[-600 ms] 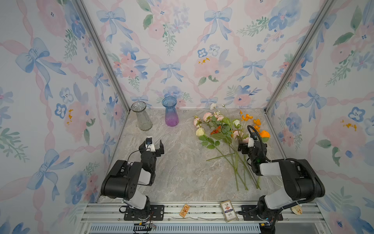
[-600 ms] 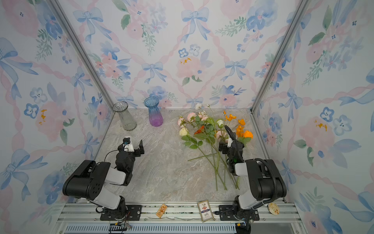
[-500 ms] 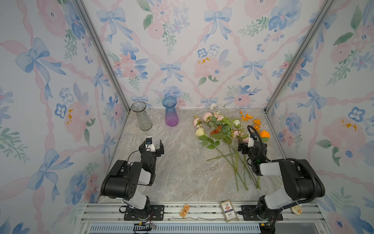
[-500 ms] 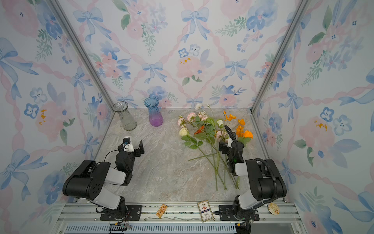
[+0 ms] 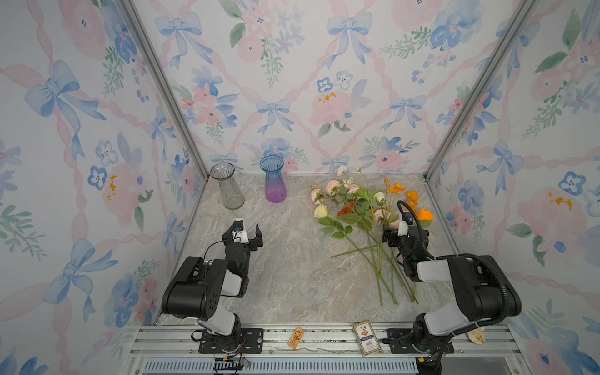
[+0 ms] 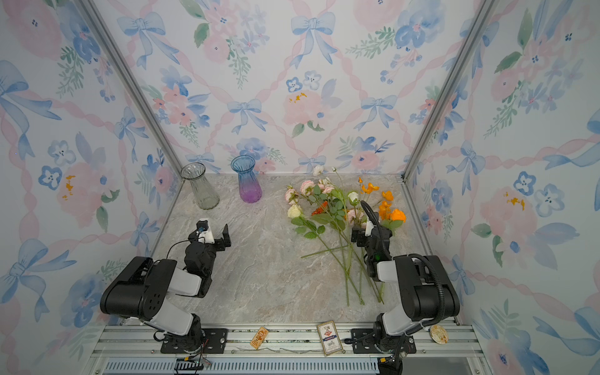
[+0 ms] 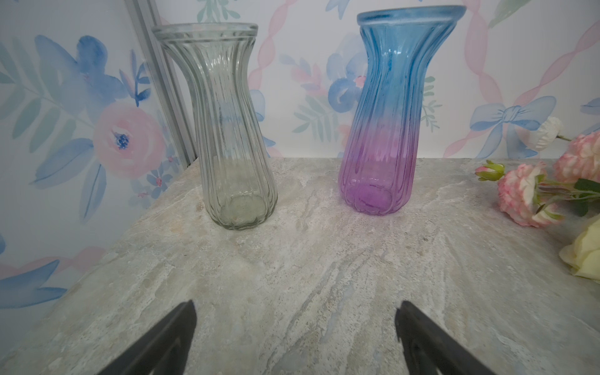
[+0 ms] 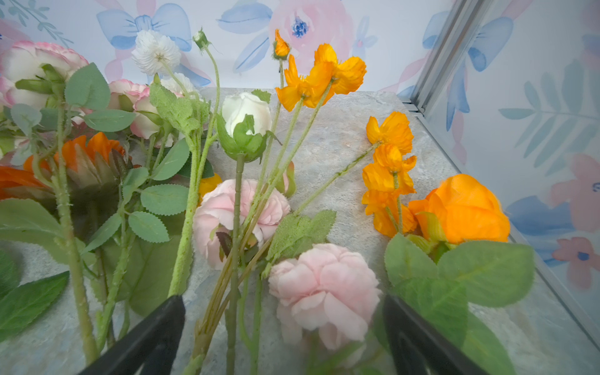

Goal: Arrange the flowers into the vase
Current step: 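Reach the left gripper to the blue-purple vase while the right gripper moves toward the flowers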

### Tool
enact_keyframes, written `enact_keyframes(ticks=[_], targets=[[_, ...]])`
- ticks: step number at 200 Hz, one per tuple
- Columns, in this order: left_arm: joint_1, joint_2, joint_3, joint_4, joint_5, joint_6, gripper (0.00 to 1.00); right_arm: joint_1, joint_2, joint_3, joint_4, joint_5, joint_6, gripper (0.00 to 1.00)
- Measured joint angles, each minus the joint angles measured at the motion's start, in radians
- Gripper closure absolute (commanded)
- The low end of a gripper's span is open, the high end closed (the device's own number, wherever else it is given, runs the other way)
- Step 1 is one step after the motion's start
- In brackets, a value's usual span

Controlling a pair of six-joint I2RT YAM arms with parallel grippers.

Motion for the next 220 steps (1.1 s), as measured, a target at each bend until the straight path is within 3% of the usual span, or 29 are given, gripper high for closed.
enact_keyframes(ticks=[62, 103, 131, 157, 186, 220], targets=[[0.008, -0.004, 0.000, -0.003, 0.054, -0.001, 0.03, 0.015, -0.016, 0.000, -0.019, 0.013, -0.008, 0.03], [-0.018, -0.210, 0.018, -0.147, 0.010, -0.003, 0.04, 0.136, -0.310, 0.063, -0.285, 0.058, -0.060, 0.03], [-0.076, -0.263, 0.124, -0.270, -0.029, -0.047, 0.04, 0.186, -0.425, 0.247, -0.477, -0.029, -0.045, 0.03], [-0.123, -0.206, 0.208, -0.318, -0.015, -0.115, 0.02, 0.304, -0.407, 0.385, -0.557, -0.142, -0.040, 0.03], [-0.171, -0.038, 0.348, -0.343, -0.002, -0.122, 0.02, 0.391, -0.273, 0.459, -0.528, -0.328, -0.009, 0.03], [-0.188, 0.113, 0.434, -0.255, 0.004, -0.100, 0.02, 0.425, -0.129, 0.404, -0.386, -0.467, 0.023, 0.03]])
